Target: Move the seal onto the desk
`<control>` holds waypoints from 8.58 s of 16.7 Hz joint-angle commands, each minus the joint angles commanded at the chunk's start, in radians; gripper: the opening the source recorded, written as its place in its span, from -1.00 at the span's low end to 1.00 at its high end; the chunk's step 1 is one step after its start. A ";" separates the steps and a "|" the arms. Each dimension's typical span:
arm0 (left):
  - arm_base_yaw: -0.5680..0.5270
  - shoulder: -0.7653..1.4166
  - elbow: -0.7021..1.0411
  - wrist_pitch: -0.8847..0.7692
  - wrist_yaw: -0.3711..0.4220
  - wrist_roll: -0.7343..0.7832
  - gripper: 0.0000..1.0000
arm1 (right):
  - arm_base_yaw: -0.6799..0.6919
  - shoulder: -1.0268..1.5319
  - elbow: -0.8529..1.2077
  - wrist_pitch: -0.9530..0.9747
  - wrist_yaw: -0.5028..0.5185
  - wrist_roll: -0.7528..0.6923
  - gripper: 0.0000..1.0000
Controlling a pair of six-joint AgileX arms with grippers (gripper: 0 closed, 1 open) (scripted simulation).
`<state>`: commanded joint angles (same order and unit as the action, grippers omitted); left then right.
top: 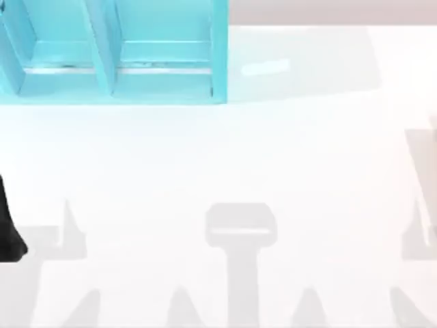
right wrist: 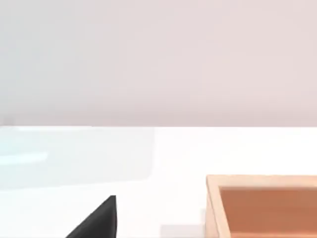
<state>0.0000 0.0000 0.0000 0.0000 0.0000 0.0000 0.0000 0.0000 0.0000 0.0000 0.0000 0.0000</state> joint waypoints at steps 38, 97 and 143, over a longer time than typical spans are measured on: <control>0.000 0.000 0.000 0.000 0.000 0.000 1.00 | -0.511 1.711 1.191 -1.053 -0.002 -0.498 1.00; 0.000 0.000 0.000 0.000 0.000 0.000 1.00 | 0.033 1.571 1.400 -1.393 -0.006 0.049 -1.00; 0.000 0.000 0.000 0.000 0.000 0.000 1.00 | 0.733 2.332 1.834 -1.073 0.007 0.761 0.96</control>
<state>0.0000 0.0000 0.0000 0.0000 0.0000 0.0000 0.7333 2.3320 1.8341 -1.0726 0.0068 0.7611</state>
